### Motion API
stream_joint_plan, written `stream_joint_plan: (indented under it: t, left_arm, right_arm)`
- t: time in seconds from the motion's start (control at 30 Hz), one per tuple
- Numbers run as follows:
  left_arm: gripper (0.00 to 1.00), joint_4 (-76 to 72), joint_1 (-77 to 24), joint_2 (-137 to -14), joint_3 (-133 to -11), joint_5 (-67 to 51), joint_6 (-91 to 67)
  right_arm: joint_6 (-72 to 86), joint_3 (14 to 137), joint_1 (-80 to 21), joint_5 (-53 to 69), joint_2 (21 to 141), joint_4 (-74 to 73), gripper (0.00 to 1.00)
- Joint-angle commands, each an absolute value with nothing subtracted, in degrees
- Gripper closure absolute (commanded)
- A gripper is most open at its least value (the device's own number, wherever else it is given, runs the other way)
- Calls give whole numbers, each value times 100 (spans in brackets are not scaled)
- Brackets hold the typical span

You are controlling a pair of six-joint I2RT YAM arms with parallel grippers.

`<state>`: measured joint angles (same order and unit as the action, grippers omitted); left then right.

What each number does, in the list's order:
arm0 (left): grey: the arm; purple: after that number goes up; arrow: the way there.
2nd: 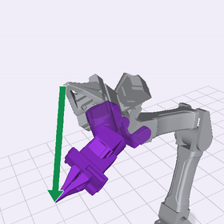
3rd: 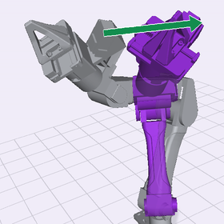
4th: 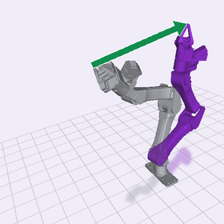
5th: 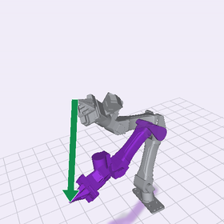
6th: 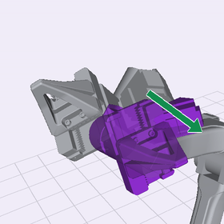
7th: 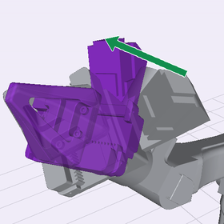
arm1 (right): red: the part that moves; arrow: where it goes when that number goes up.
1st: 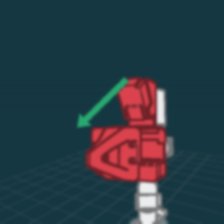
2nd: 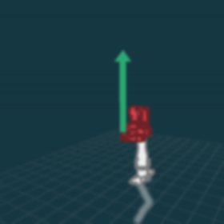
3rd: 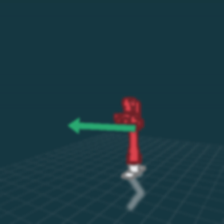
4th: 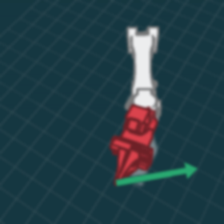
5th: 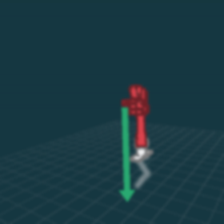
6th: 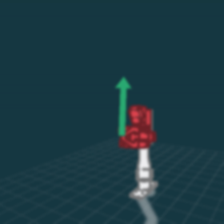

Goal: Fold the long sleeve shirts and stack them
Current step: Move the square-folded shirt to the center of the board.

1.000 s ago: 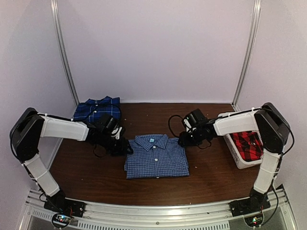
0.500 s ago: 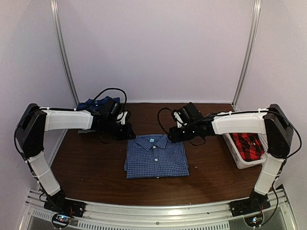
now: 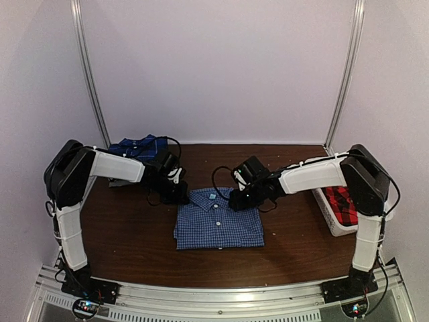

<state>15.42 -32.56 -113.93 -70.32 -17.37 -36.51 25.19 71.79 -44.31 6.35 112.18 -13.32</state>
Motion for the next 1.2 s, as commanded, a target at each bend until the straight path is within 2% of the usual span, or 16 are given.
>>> stream_joint_plan:
  t: [0.0,0.3,0.43,1.17]
  left_arm:
    - [98,1353,-3234,-11437,-7187,-1628,-3567]
    - [82,1494,-3163,-10763,-7162,-1275,-3599]
    - [79,1502,-3106,-10409,-7099,-1218,-3642]
    - [75,1611,-2859,-9101,-5981,-853,-3865]
  right_arm:
    - [2487,7196,-4334,588,11424,-1213,50]
    - [2441,6686,-3748,515,11267,-1064,50]
    - [2348,6558,-3579,523,11203,-1043,50]
    - [1309,6424,-2302,109,10999,-1437,46]
